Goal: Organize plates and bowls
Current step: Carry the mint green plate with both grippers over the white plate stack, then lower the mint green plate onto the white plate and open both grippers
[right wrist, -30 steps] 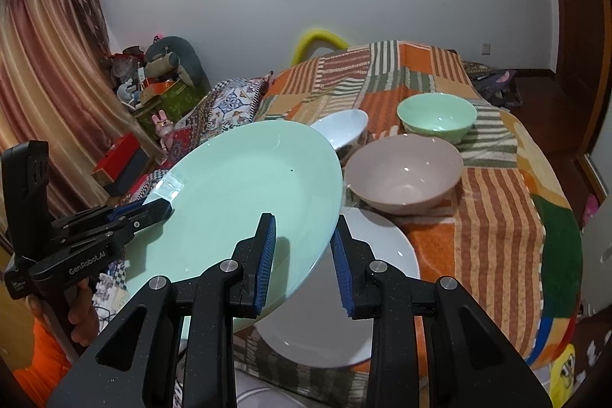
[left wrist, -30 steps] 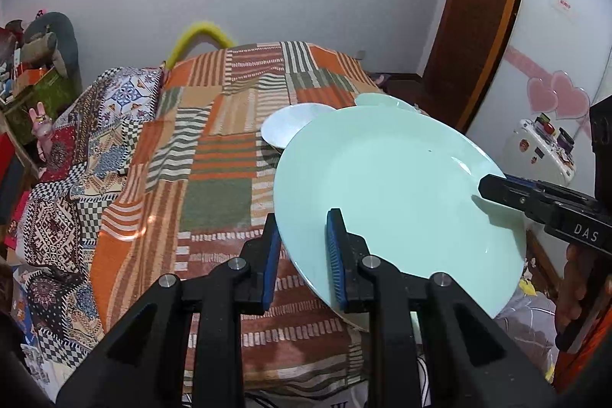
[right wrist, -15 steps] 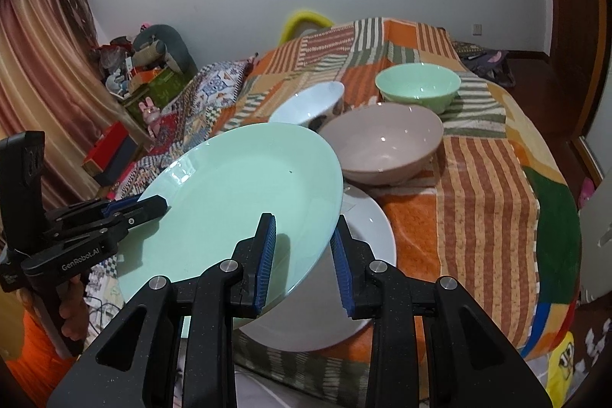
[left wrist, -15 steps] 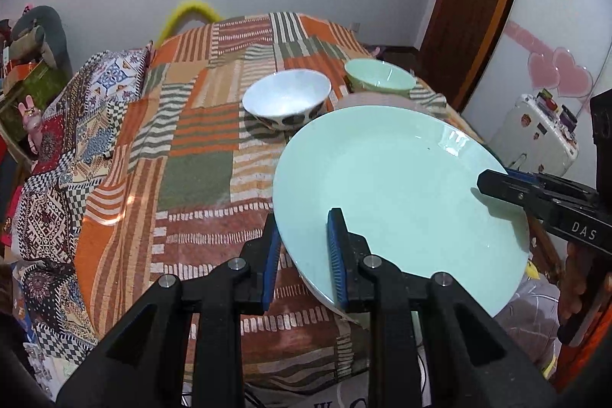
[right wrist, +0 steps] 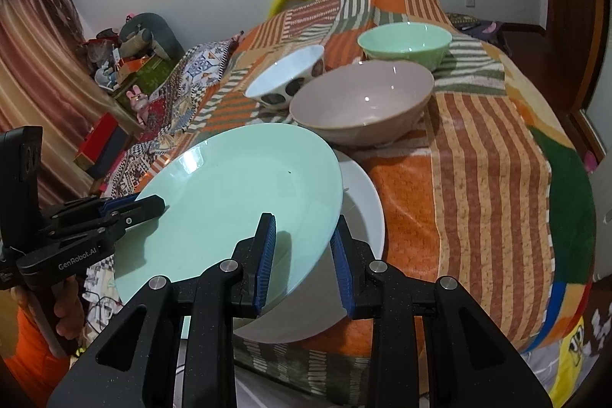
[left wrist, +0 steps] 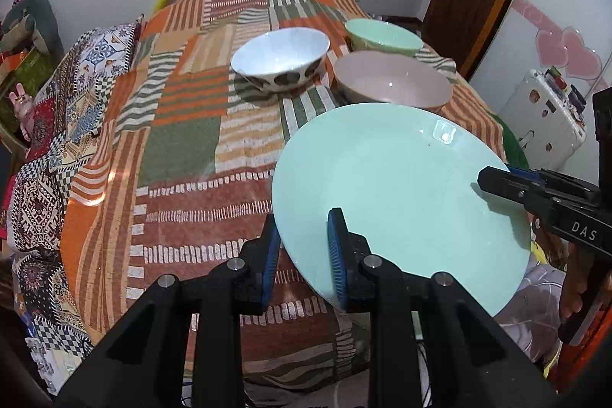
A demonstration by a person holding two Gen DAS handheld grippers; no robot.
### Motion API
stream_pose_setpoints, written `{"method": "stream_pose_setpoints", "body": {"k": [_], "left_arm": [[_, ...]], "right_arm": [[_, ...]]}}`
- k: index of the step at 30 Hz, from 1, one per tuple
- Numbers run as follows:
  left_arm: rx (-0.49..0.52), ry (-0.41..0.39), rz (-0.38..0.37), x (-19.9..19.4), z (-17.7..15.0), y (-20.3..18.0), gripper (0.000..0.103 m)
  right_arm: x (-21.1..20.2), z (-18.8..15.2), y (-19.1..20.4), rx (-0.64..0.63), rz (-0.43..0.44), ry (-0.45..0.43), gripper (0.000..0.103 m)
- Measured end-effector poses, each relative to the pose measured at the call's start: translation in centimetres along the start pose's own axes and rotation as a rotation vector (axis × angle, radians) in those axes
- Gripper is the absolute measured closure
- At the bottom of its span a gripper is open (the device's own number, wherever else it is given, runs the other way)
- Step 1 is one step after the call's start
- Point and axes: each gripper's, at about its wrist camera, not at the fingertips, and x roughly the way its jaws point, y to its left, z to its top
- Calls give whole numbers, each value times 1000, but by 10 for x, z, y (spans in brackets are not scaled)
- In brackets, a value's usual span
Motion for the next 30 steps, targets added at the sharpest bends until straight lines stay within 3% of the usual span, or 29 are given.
{"method": "stream_pose_setpoints", "body": {"k": [30], "left_arm": [[-16, 155, -16, 61, 1, 3, 76]], "right_arm": [[30, -7, -20, 70, -19, 76, 76]]}}
